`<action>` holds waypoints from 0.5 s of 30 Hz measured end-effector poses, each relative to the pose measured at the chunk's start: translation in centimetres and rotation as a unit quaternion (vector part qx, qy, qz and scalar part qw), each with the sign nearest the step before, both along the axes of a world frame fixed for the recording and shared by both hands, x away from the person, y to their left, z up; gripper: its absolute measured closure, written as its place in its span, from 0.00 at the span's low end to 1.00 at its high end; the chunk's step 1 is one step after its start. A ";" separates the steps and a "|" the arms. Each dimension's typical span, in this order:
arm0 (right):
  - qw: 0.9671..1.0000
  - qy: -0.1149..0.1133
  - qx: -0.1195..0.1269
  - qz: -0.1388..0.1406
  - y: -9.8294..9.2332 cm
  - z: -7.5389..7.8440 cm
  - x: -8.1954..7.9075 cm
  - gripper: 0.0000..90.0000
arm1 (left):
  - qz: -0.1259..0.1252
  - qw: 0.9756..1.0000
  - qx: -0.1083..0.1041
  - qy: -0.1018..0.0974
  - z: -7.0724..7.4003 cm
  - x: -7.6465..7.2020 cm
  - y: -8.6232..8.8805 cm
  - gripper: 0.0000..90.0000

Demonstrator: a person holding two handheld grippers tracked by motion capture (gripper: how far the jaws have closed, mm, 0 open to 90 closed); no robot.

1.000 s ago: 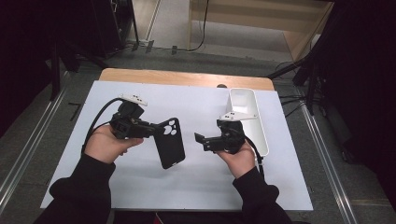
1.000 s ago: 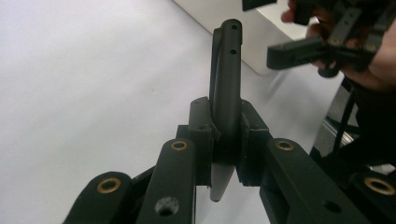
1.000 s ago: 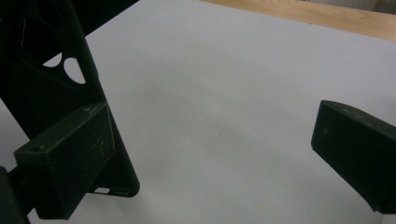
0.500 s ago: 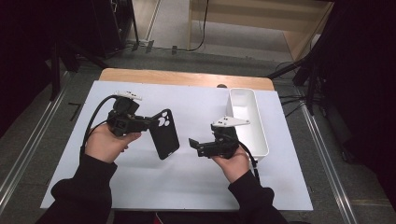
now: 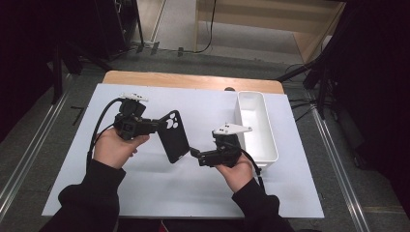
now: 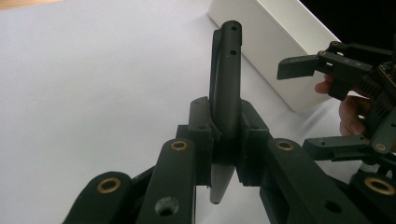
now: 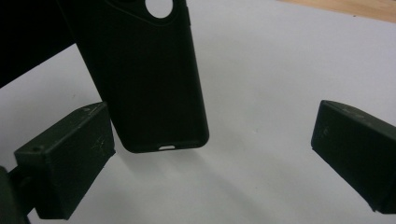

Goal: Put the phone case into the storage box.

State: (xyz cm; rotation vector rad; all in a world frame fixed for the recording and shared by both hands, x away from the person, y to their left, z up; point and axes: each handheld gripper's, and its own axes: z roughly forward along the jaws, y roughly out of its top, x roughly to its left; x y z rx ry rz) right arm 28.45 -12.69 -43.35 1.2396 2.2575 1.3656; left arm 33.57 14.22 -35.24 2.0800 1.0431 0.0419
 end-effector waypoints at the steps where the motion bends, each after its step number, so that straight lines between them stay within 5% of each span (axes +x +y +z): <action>1: 1.000 0.001 0.001 0.000 0.1 0.0 0.0 0.00 | -0.001 1.000 0.000 0.000 0.0 0.0 -0.1 0.87; 15: 1.000 -0.011 0.007 0.017 1.4 1.2 -0.3 0.00 | -0.011 1.000 0.004 0.010 -0.3 -0.1 -0.9 0.87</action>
